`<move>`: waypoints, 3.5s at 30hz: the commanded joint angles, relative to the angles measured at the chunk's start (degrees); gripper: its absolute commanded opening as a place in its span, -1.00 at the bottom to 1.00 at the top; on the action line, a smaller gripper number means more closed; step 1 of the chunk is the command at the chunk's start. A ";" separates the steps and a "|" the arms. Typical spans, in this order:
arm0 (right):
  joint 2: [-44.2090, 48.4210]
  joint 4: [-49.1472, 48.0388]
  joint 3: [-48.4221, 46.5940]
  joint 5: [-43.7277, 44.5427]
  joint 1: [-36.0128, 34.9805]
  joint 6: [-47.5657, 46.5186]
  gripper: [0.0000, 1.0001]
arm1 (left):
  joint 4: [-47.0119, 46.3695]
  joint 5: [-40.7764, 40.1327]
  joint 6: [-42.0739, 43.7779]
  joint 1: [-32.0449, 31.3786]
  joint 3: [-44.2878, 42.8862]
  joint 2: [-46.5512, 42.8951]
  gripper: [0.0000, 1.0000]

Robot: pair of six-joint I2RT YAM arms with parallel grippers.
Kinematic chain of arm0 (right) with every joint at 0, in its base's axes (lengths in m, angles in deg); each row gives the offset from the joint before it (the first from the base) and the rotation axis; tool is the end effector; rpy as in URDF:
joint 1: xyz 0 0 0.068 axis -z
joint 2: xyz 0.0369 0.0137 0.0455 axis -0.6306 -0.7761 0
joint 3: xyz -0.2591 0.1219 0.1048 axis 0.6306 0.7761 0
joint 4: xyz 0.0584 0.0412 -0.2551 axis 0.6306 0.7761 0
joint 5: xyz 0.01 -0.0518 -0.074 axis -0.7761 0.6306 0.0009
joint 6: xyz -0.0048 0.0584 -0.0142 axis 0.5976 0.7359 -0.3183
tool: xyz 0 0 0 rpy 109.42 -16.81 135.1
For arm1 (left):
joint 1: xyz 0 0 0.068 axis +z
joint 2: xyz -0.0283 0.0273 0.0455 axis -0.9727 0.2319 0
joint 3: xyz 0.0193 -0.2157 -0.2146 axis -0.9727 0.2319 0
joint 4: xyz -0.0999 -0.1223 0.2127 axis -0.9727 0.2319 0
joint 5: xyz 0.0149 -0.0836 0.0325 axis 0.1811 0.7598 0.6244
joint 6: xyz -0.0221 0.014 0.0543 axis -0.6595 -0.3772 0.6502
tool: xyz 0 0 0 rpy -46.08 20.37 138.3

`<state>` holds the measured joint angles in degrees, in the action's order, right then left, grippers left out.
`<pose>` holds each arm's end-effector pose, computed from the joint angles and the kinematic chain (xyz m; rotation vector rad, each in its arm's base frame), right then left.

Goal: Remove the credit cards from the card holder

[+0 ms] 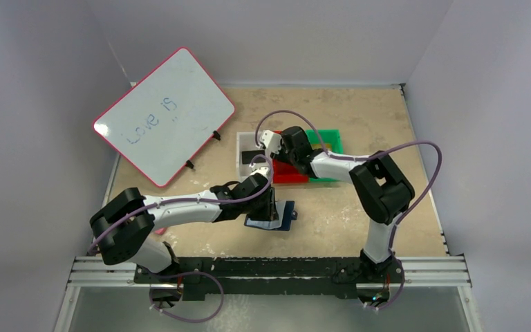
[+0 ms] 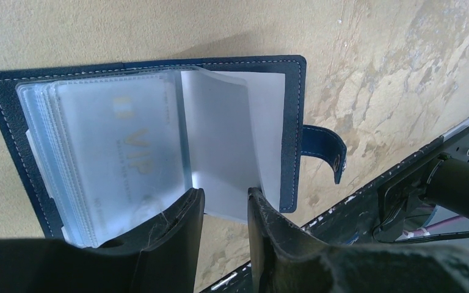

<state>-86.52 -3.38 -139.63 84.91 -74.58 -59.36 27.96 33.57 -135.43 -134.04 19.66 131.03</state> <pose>0.3490 0.2360 0.1947 -1.2343 1.7666 -0.3157 0.1600 -0.2504 0.2025 0.1043 2.6306 -0.7854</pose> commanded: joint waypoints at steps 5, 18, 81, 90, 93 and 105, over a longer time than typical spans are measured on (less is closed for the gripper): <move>9.73 1.72 -1.62 -6.89 0.85 6.32 0.21 | -0.53 -0.66 0.59 -0.23 -0.32 -0.20 -0.36; 27.54 11.33 0.96 -6.09 1.12 61.66 -0.06 | -2.41 0.14 0.07 -0.21 -1.70 2.20 -0.36; 20.72 10.32 24.05 -15.10 -11.58 89.45 -0.61 | 4.56 -17.13 -5.80 -1.70 1.64 -3.72 -0.31; 20.09 10.10 24.20 -15.13 -11.62 89.58 -0.61 | 4.04 -16.13 -5.55 -1.77 2.30 -2.56 -0.32; 19.79 9.85 24.13 -15.33 -11.62 89.70 -0.61 | 2.10 -13.74 -5.07 -1.69 2.44 -2.15 -0.33; 19.02 8.53 24.93 -15.60 -11.62 91.26 -0.61 | -4.30 -7.84 -4.94 -1.77 2.23 -1.80 -0.37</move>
<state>-65.86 3.75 -115.71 68.43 -85.97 30.99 27.72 23.58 -141.44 -135.55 23.40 129.02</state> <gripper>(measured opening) 0.197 0.321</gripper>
